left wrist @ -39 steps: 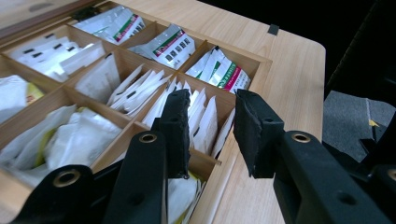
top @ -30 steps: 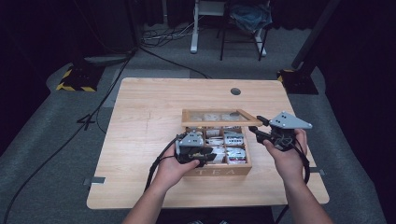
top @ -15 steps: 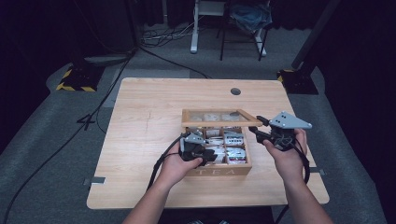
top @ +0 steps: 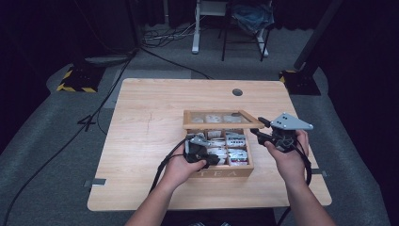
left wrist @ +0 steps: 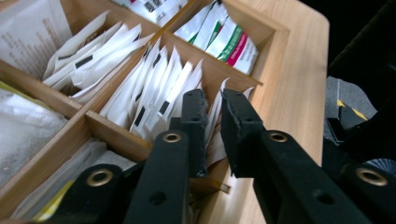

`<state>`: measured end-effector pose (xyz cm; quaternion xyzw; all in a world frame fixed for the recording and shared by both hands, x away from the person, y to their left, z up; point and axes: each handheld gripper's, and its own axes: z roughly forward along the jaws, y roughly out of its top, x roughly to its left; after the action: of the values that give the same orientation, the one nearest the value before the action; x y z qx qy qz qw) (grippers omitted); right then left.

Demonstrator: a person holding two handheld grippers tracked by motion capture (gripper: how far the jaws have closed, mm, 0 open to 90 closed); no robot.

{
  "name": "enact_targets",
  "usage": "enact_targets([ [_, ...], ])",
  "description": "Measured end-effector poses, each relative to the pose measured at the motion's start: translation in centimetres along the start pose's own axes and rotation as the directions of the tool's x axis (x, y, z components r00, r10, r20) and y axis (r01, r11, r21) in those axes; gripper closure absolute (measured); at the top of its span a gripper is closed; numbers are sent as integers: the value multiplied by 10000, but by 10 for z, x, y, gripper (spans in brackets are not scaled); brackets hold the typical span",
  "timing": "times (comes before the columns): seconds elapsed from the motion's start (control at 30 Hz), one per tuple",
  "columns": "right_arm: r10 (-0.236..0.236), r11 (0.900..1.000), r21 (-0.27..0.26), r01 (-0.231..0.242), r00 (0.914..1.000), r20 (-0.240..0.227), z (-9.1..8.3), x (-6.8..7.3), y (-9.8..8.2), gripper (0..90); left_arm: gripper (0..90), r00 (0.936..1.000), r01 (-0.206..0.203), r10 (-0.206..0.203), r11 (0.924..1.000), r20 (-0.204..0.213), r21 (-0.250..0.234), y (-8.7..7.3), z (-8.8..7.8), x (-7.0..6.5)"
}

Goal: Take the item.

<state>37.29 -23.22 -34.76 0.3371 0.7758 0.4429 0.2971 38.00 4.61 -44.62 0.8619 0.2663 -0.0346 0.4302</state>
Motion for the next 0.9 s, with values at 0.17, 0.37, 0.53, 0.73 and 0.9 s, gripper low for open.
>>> enact_targets([
  [0.17, -4, 10000, 2, 4, 10000, 3, 0, 0, 0, 559, 815, 9999, 106, -107, 9999, 132, 60, 0, 4, 1],
  [0.37, -5, 10000, 12, 5, 10000, 4, 0, 0, 0, 559, 889, 9988, -479, 479, 9988, -56, 93, 0, 6, -1],
  [0.53, -8, 10000, 9, 8, 10000, 6, 0, 0, 0, 559, 894, 9976, -690, 687, 9972, -107, -281, 1, 1, -3],
  [0.73, -12, 10000, 17, 12, 10000, 9, 0, 0, 0, 560, 894, 9961, -840, 811, 9915, -338, -990, 4, -12, -4],
  [0.9, 0, 10000, 8, 0, 10000, 21, 0, 0, 0, 560, 895, 9955, -929, 892, 9847, -312, -1471, 6, -20, -6],
])
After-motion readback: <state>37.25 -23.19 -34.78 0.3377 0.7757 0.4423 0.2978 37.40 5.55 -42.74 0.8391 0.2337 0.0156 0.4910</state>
